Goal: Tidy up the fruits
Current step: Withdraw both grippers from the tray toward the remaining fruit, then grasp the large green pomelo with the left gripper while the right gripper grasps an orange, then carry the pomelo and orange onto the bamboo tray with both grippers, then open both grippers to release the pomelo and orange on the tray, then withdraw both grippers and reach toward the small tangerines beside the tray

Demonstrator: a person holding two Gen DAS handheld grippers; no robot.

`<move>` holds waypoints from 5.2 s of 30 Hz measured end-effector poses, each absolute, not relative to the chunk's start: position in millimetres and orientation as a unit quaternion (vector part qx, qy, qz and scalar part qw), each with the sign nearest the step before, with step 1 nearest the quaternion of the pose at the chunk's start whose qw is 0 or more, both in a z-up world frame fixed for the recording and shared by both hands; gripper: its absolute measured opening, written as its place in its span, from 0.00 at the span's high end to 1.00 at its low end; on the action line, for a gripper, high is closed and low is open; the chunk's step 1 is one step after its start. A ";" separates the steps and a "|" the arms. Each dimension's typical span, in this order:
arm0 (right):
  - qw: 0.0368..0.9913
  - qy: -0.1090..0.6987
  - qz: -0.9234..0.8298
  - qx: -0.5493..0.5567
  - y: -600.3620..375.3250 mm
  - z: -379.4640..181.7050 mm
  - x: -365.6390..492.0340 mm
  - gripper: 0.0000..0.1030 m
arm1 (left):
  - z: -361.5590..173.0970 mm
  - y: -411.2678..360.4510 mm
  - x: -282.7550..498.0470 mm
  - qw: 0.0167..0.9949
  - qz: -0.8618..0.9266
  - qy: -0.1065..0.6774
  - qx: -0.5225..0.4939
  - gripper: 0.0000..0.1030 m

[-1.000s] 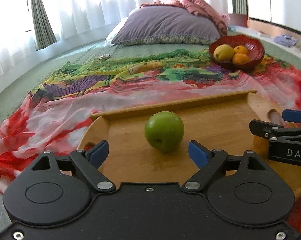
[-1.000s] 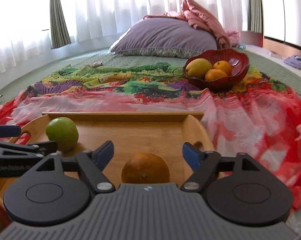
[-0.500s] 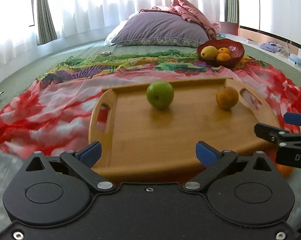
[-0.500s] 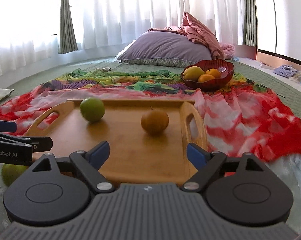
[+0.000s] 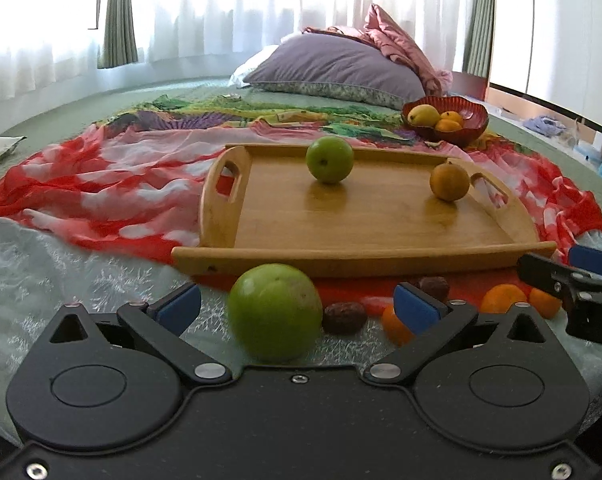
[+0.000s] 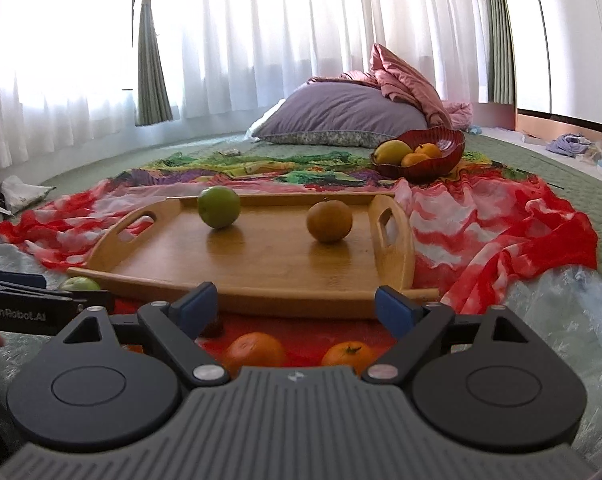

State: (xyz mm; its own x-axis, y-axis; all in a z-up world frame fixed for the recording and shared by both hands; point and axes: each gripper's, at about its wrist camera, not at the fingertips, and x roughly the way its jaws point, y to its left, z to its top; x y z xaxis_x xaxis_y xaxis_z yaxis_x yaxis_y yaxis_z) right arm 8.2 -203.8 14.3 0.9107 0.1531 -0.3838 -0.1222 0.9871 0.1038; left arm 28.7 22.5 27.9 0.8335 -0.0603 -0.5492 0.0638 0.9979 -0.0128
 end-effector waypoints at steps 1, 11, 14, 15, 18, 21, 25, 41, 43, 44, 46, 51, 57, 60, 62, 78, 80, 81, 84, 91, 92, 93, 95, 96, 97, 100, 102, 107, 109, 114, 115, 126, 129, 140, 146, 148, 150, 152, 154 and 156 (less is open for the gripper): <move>0.976 0.198 0.076 0.042 -203.2 12.0 5.4 0.10 | 27.3 22.7 28.3 0.958 -0.030 0.287 0.004 0.00; 0.974 0.202 0.099 -0.012 -182.5 -4.6 -9.7 0.15 | 15.8 27.3 24.7 0.957 -0.019 0.289 0.016 0.00; 0.974 0.205 0.094 -0.011 -181.3 -8.3 -11.0 0.20 | 13.3 29.4 27.5 0.956 -0.016 0.292 0.016 0.00; 0.974 0.205 0.093 -0.012 -180.9 -9.6 -11.3 0.21 | 12.4 30.2 28.3 0.956 -0.016 0.293 0.016 0.00; 0.974 0.203 0.091 -0.031 -177.7 -12.0 -12.5 0.25 | 10.3 30.9 30.4 0.956 -0.013 0.291 0.018 0.00; 0.975 0.200 0.089 -0.041 -174.9 -13.4 -11.7 0.27 | 8.4 30.7 33.3 0.956 -0.010 0.291 0.021 0.00; 0.974 0.205 0.087 -0.039 -173.1 -16.7 -8.4 0.31 | 8.5 33.0 35.2 0.957 -0.008 0.289 0.013 0.01; 0.971 0.215 0.082 -0.059 -163.3 -20.8 -1.7 0.56 | 6.8 32.2 37.7 0.955 -0.032 0.296 0.000 0.47; 0.971 0.216 0.082 -0.064 -162.9 -19.9 -1.2 0.57 | 8.1 33.7 37.2 0.954 -0.031 0.296 -0.008 0.47; 0.971 0.217 0.083 -0.065 -163.1 -19.2 -1.0 0.58 | 8.4 33.9 37.0 0.955 -0.030 0.296 -0.010 0.47; 0.971 0.217 0.083 -0.064 -163.6 -17.6 -1.1 0.59 | 9.9 33.9 35.4 0.956 -0.028 0.293 -0.009 0.47; 0.974 0.204 0.079 -0.059 -166.5 -8.6 -3.4 0.59 | 18.5 33.9 32.6 0.959 -0.031 0.280 -0.011 0.47; 0.978 0.192 0.069 -0.040 -174.0 6.6 1.8 0.59 | 35.6 35.9 37.3 0.965 -0.033 0.259 -0.018 0.47; 0.980 0.186 0.063 -0.031 -179.2 13.3 8.0 0.60 | 42.4 35.7 43.2 0.967 -0.033 0.252 -0.016 0.47; 0.981 0.185 0.059 -0.027 -181.5 17.4 14.5 0.59 | 47.3 35.9 50.0 0.967 -0.032 0.251 -0.017 0.47; 0.974 0.223 0.027 0.030 -214.3 23.9 92.3 0.59 | 47.5 40.4 137.5 0.959 -0.020 0.281 -0.026 0.48; 0.973 0.227 0.028 0.037 -218.2 21.7 100.8 0.59 | 43.3 39.2 147.6 0.958 -0.014 0.285 -0.019 0.48; 0.972 0.230 0.028 0.038 -219.8 21.0 105.0 0.59 | 41.1 39.0 152.9 0.957 -0.009 0.288 -0.016 0.47; 0.968 0.246 0.028 0.042 -223.2 16.9 118.0 0.59 | 35.2 38.9 167.8 0.954 -0.003 0.299 -0.016 0.48; 0.960 0.275 0.028 0.051 -225.6 5.9 132.4 0.59 | 26.1 41.5 183.1 0.948 0.008 0.317 -0.026 0.48; 0.959 0.276 0.028 0.051 -225.5 4.8 133.2 0.59 | 25.7 41.5 183.6 0.948 0.007 0.317 -0.025 0.48; 0.959 0.277 0.029 0.051 -225.0 4.1 133.6 0.59 | 25.4 41.3 184.2 0.948 0.006 0.318 -0.024 0.48; 0.959 0.279 0.030 0.049 -224.1 2.9 134.6 0.59 | 24.4 39.7 185.3 0.948 0.006 0.319 -0.021 0.48; 0.959 0.279 0.030 0.047 -223.8 3.2 135.1 0.59 | 24.2 39.4 184.8 0.948 0.005 0.319 -0.019 0.48; 0.959 0.279 0.031 0.046 -223.2 3.4 135.4 0.59 | 23.8 38.4 184.9 0.947 0.005 0.320 -0.018 0.48; 0.959 0.279 0.032 0.042 -221.8 3.8 136.0 0.59 | 22.8 36.9 185.2 0.947 0.005 0.320 -0.016 0.47; 0.959 0.279 0.033 0.042 -221.9 4.0 136.4 0.59 | 22.6 36.3 185.4 0.947 0.005 0.320 -0.015 0.47; 0.958 0.281 0.036 0.037 -220.7 4.4 136.8 0.59 | 22.3 35.7 185.6 0.947 0.004 0.320 -0.014 0.47; 0.958 0.282 0.037 0.035 -220.6 4.7 137.0 0.59 | 22.2 36.1 186.2 0.947 0.004 0.320 -0.013 0.47; 0.958 0.283 0.038 0.033 -220.4 4.8 136.9 0.59 | 21.9 35.7 186.2 0.947 0.003 0.320 -0.011 0.47; 0.958 0.284 0.038 0.032 -220.5 4.8 136.8 0.59 | 22.2 35.8 185.9 0.947 0.003 0.320 -0.011 0.47; 0.956 0.290 0.045 0.019 -217.8 5.1 135.8 0.55 | 21.1 35.1 184.8 0.946 0.004 0.324 -0.005 0.47; 0.955 0.291 0.046 0.020 -218.5 5.2 134.5 0.53 | 21.4 33.4 184.3 0.945 0.004 0.326 -0.004 0.46; 0.955 0.288 0.067 0.005 -217.4 7.6 121.4 0.23 | 28.8 25.6 166.3 0.949 0.002 0.313 0.033 0.11; 0.958 0.277 0.080 0.000 -218.6 12.6 106.4 0.13 | 33.2 28.8 149.1 0.951 -0.008 0.308 0.031 0.04; 0.958 0.273 0.084 0.000 -219.7 14.4 101.2 0.12 | 36.1 27.6 140.6 0.952 -0.010 0.304 0.032 0.03; 0.959 0.270 0.088 -0.001 -220.2 15.7 95.2 0.11 | 38.9 26.0 132.2 0.953 -0.013 0.300 0.035 0.02; 0.959 0.267 0.093 -0.003 -220.7 16.8 88.7 0.09 | 41.3 24.9 123.3 0.955 -0.020 0.294 0.034 0.01; 0.960 0.262 0.096 -0.007 -221.0 17.6 81.7 0.07 | 42.8 23.5 115.0 0.956 -0.025 0.292 0.030 0.00; 0.962 0.257 0.096 -0.013 -221.1 18.6 74.3 0.05 | 44.2 22.2 106.9 0.956 -0.031 0.291 0.025 0.00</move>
